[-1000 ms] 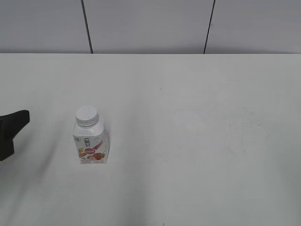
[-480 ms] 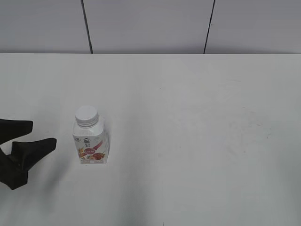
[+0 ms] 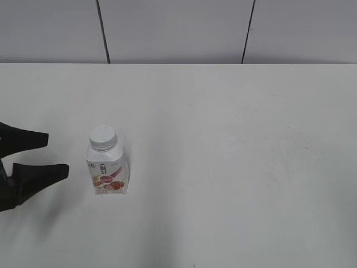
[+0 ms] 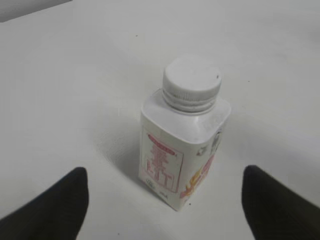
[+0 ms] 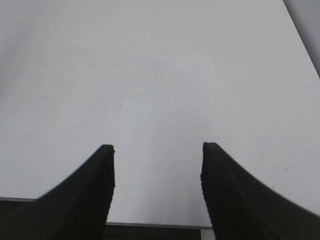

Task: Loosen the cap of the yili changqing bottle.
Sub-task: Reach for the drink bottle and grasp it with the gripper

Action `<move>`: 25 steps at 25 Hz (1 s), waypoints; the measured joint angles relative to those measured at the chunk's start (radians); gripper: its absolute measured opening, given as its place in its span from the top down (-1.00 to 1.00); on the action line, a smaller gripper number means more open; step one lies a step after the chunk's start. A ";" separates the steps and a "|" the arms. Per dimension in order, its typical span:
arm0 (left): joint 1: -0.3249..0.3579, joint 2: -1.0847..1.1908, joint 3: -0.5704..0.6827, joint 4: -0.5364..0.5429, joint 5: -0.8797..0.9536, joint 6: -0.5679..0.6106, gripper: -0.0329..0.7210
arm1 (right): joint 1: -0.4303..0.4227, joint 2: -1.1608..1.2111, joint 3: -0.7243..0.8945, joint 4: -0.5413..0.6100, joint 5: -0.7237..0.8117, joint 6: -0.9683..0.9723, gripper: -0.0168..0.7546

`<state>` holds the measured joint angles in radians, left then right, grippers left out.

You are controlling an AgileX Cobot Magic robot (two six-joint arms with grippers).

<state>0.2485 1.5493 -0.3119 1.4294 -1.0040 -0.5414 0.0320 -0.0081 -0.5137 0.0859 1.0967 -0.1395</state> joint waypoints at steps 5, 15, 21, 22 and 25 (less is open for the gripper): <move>0.002 0.116 -0.119 0.147 -0.053 -0.033 -0.71 | 0.000 0.000 0.000 0.000 0.000 0.000 -0.21; -0.037 0.365 -0.301 0.318 -0.087 -0.050 -0.67 | 0.000 0.000 0.000 0.000 0.000 0.000 -0.21; -0.078 0.450 -0.398 0.342 -0.096 -0.050 -0.67 | 0.000 0.000 0.000 0.000 0.000 0.000 -0.21; -0.083 0.461 -0.412 0.342 -0.098 -0.050 -0.67 | 0.000 0.000 0.000 0.000 0.000 0.000 -0.21; -0.101 0.497 -0.450 0.343 -0.117 -0.050 -0.67 | 0.000 0.000 0.000 0.000 0.000 0.000 -0.21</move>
<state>0.1475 2.0464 -0.7624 1.7723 -1.1215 -0.5914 0.0320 -0.0081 -0.5137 0.0859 1.0967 -0.1395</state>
